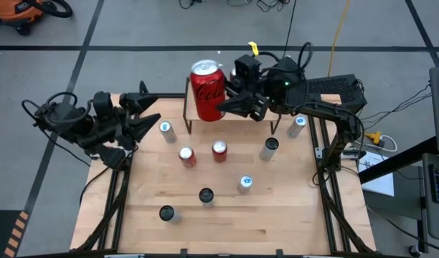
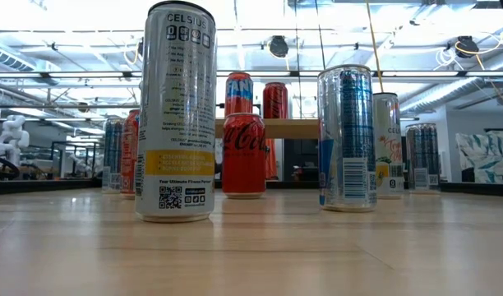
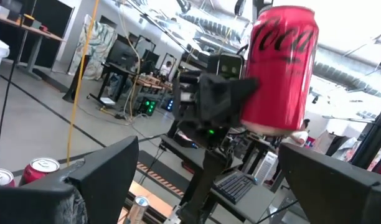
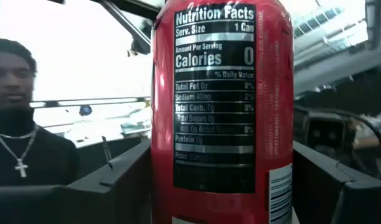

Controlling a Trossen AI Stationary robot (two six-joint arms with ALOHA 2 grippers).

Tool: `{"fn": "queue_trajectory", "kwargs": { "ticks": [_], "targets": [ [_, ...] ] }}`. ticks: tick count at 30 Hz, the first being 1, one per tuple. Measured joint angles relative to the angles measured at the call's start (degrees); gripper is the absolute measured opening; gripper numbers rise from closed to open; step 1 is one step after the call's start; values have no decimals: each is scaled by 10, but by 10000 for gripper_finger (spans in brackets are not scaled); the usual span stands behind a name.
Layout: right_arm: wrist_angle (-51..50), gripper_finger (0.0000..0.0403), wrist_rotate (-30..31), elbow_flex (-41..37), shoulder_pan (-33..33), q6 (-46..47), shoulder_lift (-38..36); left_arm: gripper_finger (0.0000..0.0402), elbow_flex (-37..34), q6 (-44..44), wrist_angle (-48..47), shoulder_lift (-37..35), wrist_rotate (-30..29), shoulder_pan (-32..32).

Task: Place canned beverage on shelf
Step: Put the bottom red-black soda can on the shelf aligned with the other red-black soda can

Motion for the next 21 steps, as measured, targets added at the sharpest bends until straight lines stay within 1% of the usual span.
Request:
{"fn": "queue_trajectory", "kwargs": {
  "ticks": [4,7,12,16,21],
  "targets": [
    [6,277,0,0,0,1,0,393,0,0,7,11,2,0],
    [3,277,1,0,0,-3,1,393,0,6,35,21,16,0],
    [1,277,5,0,9,-24,6,393,0,58,109,45,38,0],
    [-12,277,32,0,20,-44,16,393,0,98,160,65,39,0],
    [-36,277,46,0,33,-54,29,393,0,104,165,76,42,0]
  ]
}}
